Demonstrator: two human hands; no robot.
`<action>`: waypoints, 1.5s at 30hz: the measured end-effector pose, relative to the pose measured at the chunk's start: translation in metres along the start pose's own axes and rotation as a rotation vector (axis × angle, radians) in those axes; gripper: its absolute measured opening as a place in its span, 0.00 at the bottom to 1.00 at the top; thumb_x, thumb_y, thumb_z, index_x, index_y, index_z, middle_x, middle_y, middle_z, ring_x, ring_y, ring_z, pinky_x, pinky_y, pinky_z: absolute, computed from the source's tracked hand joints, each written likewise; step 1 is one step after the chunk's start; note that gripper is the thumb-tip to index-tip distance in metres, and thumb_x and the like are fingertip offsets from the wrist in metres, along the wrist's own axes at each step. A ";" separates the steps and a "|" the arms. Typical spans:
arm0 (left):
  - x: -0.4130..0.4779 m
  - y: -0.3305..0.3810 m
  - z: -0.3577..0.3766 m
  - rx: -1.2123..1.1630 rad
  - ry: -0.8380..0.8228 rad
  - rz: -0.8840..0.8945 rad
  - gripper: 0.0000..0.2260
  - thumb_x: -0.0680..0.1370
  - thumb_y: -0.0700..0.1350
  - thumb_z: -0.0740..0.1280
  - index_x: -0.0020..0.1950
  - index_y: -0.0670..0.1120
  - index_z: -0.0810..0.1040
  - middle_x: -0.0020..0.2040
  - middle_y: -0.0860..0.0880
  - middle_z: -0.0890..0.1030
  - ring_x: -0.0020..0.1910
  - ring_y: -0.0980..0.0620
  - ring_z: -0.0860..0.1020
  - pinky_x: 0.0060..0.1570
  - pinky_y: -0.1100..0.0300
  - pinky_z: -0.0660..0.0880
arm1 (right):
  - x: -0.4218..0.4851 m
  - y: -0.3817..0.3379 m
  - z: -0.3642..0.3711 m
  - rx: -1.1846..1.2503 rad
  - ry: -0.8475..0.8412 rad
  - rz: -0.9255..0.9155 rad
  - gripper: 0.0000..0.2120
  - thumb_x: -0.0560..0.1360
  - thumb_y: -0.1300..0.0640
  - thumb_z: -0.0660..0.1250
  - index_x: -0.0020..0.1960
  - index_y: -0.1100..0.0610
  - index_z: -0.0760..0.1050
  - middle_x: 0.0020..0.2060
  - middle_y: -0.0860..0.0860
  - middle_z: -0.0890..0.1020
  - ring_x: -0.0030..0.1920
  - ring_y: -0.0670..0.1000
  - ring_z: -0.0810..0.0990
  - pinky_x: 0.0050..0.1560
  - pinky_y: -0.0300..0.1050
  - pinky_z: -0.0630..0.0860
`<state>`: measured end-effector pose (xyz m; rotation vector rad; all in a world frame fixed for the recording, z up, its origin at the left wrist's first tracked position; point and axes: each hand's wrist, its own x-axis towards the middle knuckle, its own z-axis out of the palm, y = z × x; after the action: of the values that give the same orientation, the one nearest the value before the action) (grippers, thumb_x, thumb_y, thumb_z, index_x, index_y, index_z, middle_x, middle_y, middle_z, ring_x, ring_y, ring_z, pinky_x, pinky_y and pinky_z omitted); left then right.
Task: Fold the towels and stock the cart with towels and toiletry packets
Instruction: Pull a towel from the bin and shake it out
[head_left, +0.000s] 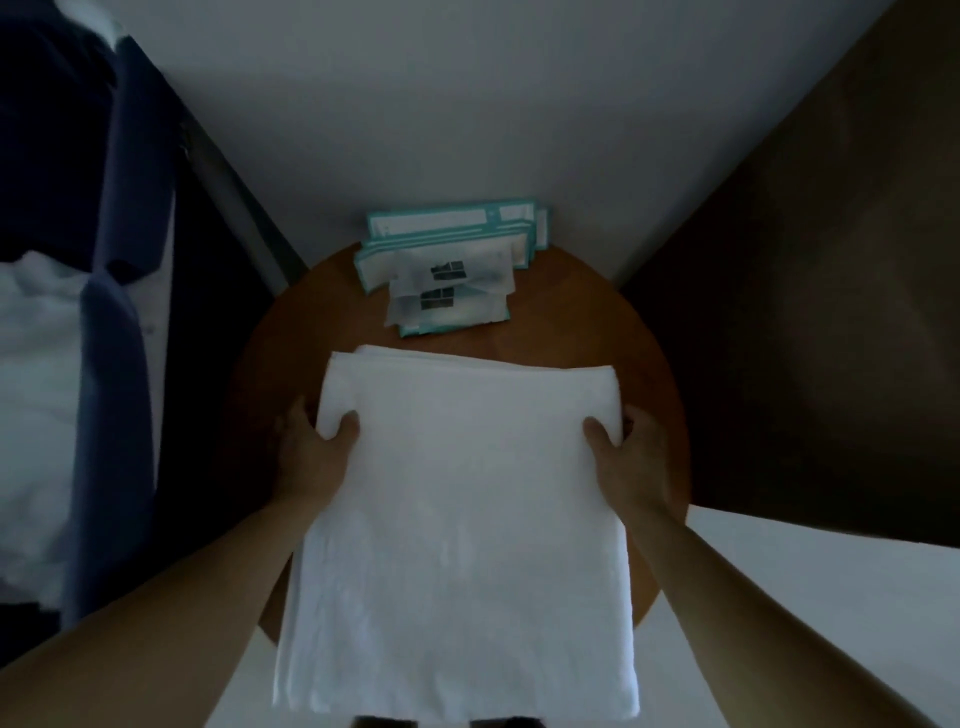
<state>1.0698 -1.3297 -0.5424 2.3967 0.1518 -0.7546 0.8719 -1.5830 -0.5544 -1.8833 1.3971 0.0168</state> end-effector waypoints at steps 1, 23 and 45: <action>-0.009 -0.009 0.001 0.015 -0.001 -0.031 0.32 0.78 0.57 0.67 0.76 0.40 0.64 0.70 0.38 0.70 0.68 0.35 0.71 0.65 0.38 0.71 | -0.009 0.003 -0.002 -0.033 0.020 -0.014 0.25 0.77 0.38 0.65 0.65 0.55 0.73 0.57 0.52 0.80 0.55 0.57 0.80 0.57 0.59 0.79; -0.044 -0.069 0.036 0.106 0.236 0.006 0.21 0.84 0.49 0.57 0.72 0.37 0.66 0.68 0.32 0.70 0.63 0.31 0.73 0.61 0.43 0.71 | -0.045 0.071 0.024 -0.304 0.046 0.165 0.30 0.79 0.30 0.47 0.65 0.52 0.68 0.56 0.54 0.79 0.51 0.58 0.80 0.50 0.52 0.77; -0.085 -0.135 0.063 0.725 0.088 0.674 0.34 0.79 0.62 0.49 0.81 0.45 0.56 0.80 0.39 0.54 0.80 0.39 0.51 0.75 0.39 0.52 | -0.107 0.110 0.041 -0.643 -0.019 -0.420 0.32 0.80 0.32 0.36 0.77 0.41 0.26 0.76 0.44 0.27 0.76 0.49 0.26 0.76 0.58 0.37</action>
<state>0.9313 -1.2516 -0.6071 2.8530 -1.0045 -0.4075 0.7560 -1.4837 -0.5987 -2.6683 1.0200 0.3068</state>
